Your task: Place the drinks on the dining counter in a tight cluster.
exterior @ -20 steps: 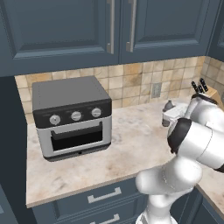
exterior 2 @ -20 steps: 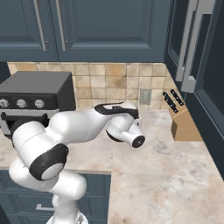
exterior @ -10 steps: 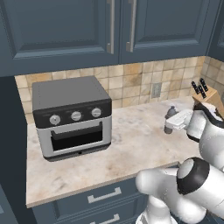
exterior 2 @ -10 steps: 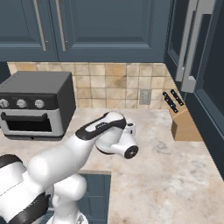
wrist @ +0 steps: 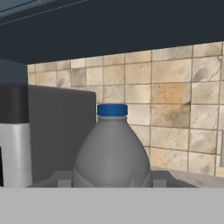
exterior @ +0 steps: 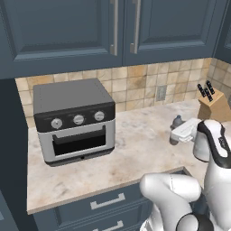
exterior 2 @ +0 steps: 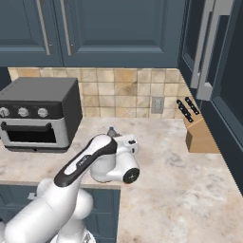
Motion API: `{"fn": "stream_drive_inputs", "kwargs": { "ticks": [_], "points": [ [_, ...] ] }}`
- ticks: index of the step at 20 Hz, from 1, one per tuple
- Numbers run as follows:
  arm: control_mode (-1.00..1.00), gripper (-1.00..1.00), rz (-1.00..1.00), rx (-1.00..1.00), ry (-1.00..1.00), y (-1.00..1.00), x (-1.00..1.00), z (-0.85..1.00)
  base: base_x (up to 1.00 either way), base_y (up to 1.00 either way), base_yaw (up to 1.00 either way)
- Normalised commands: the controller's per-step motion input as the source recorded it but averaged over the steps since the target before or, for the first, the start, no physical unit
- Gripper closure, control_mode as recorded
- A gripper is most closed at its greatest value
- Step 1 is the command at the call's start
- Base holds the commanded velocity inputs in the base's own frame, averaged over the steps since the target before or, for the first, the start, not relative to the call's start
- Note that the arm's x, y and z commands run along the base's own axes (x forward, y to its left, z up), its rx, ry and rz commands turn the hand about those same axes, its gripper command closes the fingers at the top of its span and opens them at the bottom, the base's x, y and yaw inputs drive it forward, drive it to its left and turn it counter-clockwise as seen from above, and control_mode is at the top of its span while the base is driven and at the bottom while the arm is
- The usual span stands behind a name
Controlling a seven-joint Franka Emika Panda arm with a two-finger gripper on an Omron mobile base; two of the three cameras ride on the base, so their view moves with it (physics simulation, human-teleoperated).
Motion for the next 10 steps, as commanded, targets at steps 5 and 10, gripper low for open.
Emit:
{"fn": "stream_drive_inputs", "kwargs": {
  "ticks": [5,10],
  "points": [
    [-1.0,1.0,0.0,0.0,0.01,0.15,-0.31,0.15,0.0,0.0,0.0],
    [-1.0,1.0,0.0,0.02,0.0,0.0,-0.35,0.14,0.0,0.0,0.0]
  ]
}}
